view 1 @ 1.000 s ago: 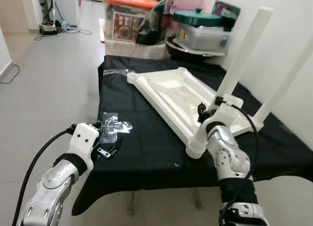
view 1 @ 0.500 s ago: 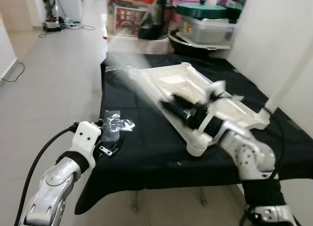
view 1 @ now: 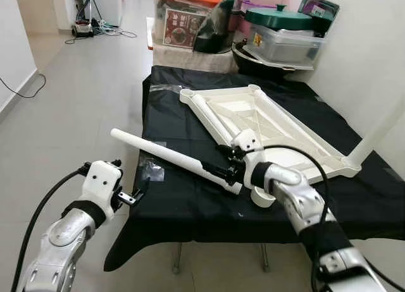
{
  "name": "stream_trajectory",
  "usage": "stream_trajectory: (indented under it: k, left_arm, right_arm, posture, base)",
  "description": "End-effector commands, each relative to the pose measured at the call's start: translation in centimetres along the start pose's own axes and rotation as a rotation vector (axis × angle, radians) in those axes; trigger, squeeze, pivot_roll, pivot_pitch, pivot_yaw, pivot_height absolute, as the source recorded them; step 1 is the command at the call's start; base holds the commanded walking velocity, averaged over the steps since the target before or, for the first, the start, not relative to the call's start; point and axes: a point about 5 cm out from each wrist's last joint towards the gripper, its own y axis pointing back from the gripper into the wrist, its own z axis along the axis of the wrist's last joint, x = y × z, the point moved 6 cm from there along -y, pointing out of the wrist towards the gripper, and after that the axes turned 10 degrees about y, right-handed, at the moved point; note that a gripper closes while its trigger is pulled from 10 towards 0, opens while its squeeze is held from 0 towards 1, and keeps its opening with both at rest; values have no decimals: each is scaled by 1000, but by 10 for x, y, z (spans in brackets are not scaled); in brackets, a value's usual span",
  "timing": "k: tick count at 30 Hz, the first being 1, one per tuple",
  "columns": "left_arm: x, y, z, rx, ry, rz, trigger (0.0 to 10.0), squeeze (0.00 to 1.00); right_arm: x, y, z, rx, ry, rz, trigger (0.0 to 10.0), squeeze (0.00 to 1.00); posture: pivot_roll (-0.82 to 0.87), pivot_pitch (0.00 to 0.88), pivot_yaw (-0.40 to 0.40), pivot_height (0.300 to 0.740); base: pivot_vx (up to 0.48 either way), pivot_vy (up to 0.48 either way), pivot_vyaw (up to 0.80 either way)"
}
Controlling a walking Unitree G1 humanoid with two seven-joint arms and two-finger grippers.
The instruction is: Building children table
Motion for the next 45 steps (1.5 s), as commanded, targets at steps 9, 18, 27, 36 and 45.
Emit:
stream_trajectory:
  k: [9,18,27,36,45]
  left_arm:
    - [4,-5,3,-8,-13,0,10000,0]
    - [5,-1,4,-20,4,16,10000,0]
    - [8,5,4,-22,14,48,10000,0]
    - [8,10,3,-20,22,65,10000,0]
    - [7,9,4,-21,20,65,10000,0]
  right_arm:
    - [11,-8,6,-70,10,17,10000,1000]
    - [-4,-20,5,32,119,120,10000,0]
    - [-17,-32,-10,199,87,105,10000,0]
    - [12,-35,-33,288,100,263,10000,0]
    - [3,-30,-58,434,170,199,10000,0]
  posture:
    - [105,0,-161,740]
    - [127,0,-185,740]
    - [153,0,-205,740]
    - [178,0,-222,740]
    - [182,0,-225,740]
  base:
    - [0,0,0]
    - [0,0,0]
    - [0,0,0]
    - [0,0,0]
    - [0,0,0]
